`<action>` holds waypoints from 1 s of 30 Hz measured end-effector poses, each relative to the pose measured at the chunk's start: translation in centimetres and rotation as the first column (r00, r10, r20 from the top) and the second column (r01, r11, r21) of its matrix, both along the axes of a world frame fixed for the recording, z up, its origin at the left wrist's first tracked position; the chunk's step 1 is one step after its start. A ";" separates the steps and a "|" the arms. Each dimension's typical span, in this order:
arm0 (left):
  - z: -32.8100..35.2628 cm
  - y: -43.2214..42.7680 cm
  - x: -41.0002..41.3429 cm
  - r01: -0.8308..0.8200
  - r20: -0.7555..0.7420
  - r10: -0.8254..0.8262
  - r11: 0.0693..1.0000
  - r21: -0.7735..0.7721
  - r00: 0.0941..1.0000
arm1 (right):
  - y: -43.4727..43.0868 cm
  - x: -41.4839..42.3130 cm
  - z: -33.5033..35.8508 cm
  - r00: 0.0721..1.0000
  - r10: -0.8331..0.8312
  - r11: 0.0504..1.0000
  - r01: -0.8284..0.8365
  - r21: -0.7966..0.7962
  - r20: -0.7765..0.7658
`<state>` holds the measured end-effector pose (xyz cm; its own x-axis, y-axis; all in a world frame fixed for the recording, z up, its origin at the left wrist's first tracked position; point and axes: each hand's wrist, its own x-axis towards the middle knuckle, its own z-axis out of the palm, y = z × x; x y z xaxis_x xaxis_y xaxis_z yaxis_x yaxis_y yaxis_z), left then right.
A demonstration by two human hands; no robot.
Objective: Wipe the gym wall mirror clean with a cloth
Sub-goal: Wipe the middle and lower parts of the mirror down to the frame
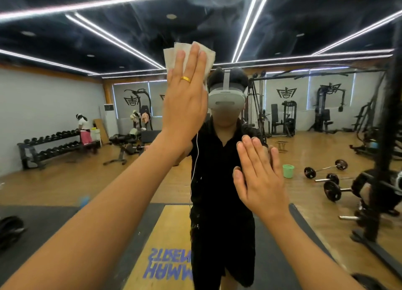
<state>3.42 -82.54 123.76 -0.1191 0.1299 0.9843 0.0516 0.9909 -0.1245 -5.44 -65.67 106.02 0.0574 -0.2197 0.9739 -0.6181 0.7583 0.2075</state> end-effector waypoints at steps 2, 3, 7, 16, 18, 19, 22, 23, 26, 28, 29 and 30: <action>1.0 -0.1 0.0 -0.006 0.004 0.006 1.000 -0.018 1.000 | 0.0 -0.2 0.1 1.000 0.018 1.000 -0.018 0.003 -0.003; 1.4 -0.3 0.1 -0.020 0.006 0.021 0.999 -0.035 1.000 | 0.0 -0.2 0.2 1.000 0.029 1.000 -0.029 0.003 0.001; 2.9 -2.0 1.1 -0.084 0.040 0.085 0.996 -0.016 0.996 | -0.1 0.0 0.0 0.999 0.045 0.999 -0.045 0.007 0.017; -4.5 -10.3 5.9 -0.129 0.006 0.138 0.909 0.396 0.990 | 0.1 0.0 -0.1 0.999 0.028 1.000 -0.029 0.012 0.027; -5.9 -9.5 6.1 -0.117 0.017 0.121 0.898 0.424 0.992 | 0.1 0.1 -0.1 0.999 0.030 1.000 -0.030 0.010 0.025; -5.6 -9.0 6.4 -0.087 0.013 0.089 0.908 0.410 0.996 | 0.0 0.1 -0.1 0.999 0.029 1.000 -0.030 0.007 0.023; -3.3 -6.8 6.1 0.003 0.001 -0.004 0.968 0.252 1.000 | -0.1 0.3 0.0 0.999 0.028 1.000 -0.028 0.007 0.026; -2.4 -5.8 5.5 0.011 0.022 -0.015 0.986 0.168 1.000 | -0.1 0.3 0.1 0.999 0.026 1.000 -0.026 0.009 0.027; -0.7 -2.8 3.0 -0.010 0.106 0.010 1.000 -0.003 0.994 | 0.0 0.2 0.2 0.999 0.025 1.000 -0.026 0.014 0.020; -0.4 -2.5 2.1 -0.048 0.105 0.052 0.998 -0.043 0.993 | 0.0 0.2 0.3 0.999 0.033 0.999 -0.034 0.015 0.018; -0.4 -2.8 2.1 -0.034 0.109 0.037 0.999 -0.025 0.993 | 0.0 0.2 0.3 0.999 0.036 0.999 -0.036 0.015 0.020; -0.6 -3.3 2.2 -0.007 0.104 0.006 1.000 0.009 0.995 | 0.0 0.2 0.3 0.999 0.034 0.999 -0.035 0.016 0.023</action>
